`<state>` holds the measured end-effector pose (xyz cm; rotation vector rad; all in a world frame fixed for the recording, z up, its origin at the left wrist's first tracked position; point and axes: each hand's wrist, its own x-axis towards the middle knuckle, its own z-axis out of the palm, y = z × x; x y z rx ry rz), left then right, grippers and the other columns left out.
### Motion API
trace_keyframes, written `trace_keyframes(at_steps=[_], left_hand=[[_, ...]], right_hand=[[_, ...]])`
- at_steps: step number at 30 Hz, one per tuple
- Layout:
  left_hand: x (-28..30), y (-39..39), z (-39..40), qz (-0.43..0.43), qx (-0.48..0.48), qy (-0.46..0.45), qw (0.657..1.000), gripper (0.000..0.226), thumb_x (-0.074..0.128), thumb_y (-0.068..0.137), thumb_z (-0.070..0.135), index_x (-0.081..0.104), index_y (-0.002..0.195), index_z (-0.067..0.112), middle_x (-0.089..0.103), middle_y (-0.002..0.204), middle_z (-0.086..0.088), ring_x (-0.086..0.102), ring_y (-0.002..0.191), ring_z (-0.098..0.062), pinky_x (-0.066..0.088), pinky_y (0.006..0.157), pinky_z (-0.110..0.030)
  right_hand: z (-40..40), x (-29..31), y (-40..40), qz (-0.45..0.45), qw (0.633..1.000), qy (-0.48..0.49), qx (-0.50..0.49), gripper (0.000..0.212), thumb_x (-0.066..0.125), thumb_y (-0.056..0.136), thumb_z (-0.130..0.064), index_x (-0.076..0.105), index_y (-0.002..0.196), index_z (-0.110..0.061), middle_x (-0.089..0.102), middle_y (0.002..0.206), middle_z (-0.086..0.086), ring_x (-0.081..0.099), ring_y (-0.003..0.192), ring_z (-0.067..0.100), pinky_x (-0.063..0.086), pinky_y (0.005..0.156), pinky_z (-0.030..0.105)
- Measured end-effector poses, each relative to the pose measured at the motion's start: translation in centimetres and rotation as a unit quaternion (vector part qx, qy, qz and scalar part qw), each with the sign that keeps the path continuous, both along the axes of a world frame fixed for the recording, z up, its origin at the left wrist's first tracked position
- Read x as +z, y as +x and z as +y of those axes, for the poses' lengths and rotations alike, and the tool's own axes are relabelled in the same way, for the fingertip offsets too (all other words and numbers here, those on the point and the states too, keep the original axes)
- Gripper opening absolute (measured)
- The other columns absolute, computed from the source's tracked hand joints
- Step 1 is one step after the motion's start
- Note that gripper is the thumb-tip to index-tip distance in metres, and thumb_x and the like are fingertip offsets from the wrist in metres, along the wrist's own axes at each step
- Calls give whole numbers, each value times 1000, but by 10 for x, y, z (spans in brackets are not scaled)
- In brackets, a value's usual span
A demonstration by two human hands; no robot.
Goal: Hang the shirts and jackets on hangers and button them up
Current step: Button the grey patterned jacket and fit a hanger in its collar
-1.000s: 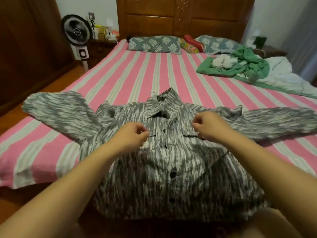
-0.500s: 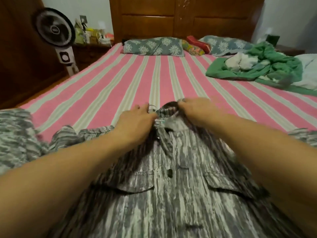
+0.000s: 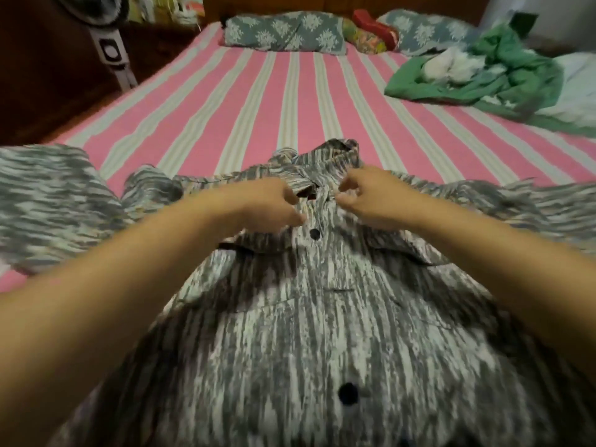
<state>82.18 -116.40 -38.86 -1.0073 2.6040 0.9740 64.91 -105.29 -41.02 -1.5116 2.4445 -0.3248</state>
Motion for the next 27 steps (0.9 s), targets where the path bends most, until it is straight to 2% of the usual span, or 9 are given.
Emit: trace_keyframes(at_steps=[3, 5, 9, 13, 16, 18, 21, 24, 27], left_hand=[[11, 50, 53, 24, 0, -56, 998, 23, 57, 100, 13, 76, 112, 20, 75, 108, 6, 70, 92, -14, 55, 78, -26], [8, 70, 77, 18, 8, -34, 999, 22, 59, 97, 9, 78, 100, 21, 77, 93, 7, 70, 77, -11, 55, 68, -24], [-25, 79, 111, 19, 21, -44, 999, 24, 59, 98, 25, 74, 117, 22, 72, 120, -1, 64, 111, -20, 48, 95, -27], [-57, 65, 119, 23, 45, -99, 994, 32, 51, 99, 36, 69, 126, 33, 64, 137, -2, 50, 132, -31, 41, 112, -48], [-48, 54, 114, 85, 48, -2, 995, 35, 54, 98, 21, 70, 127, 34, 66, 136, 0, 60, 123, -20, 46, 108, -33], [-41, 51, 118, 155, 37, 93, 983, 44, 51, 95, 4, 74, 121, 31, 73, 119, 5, 68, 95, -7, 53, 83, -15], [-45, 44, 116, 214, 63, 160, 962, 39, 47, 95, -2, 76, 113, 17, 77, 109, 1, 71, 103, -17, 57, 92, -32], [-44, 43, 100, 276, 190, 338, 879, 47, 36, 90, -21, 66, 119, 2, 74, 113, -12, 73, 103, -22, 59, 81, -31], [-42, 44, 87, 276, 215, 439, 828, 50, 29, 87, -27, 57, 121, -2, 71, 118, -21, 73, 103, -32, 61, 82, -36]], right_hand=[[65, 23, 55, -89, 996, -4, 3, 2, 55, 99, -22, 57, 98, -21, 64, 94, -1, 60, 82, 16, 52, 70, 35], [93, 21, 78, -107, 993, 48, 26, 5, 56, 95, -18, 58, 95, -23, 63, 92, -4, 59, 82, 15, 48, 68, 33], [111, -14, 92, -38, 997, 67, 15, 20, 59, 94, -36, 62, 85, -19, 62, 85, -4, 60, 84, 22, 49, 74, 35], [117, -31, 92, -80, 993, 6, -81, 16, 56, 97, -28, 61, 81, -26, 61, 83, -8, 60, 84, 18, 50, 76, 33], [118, -21, 98, -156, 983, -9, -92, 45, 47, 101, -51, 66, 80, -16, 63, 76, -2, 60, 76, 19, 44, 65, 31], [114, -13, 104, -252, 959, -25, -131, 72, 34, 94, -74, 74, 101, -14, 71, 99, 2, 64, 93, 20, 48, 84, 32], [106, -13, 103, -301, 941, -20, -153, 95, 35, 75, -92, 71, 118, -15, 68, 121, 3, 63, 110, 25, 47, 97, 37], [107, -15, 98, -266, 957, 17, -115, 61, 57, 83, -75, 66, 92, -15, 65, 88, -3, 59, 75, 15, 43, 63, 25], [103, -22, 101, -237, 964, 38, -115, 42, 69, 82, -62, 61, 80, -20, 61, 74, -3, 54, 65, 16, 47, 64, 30]])
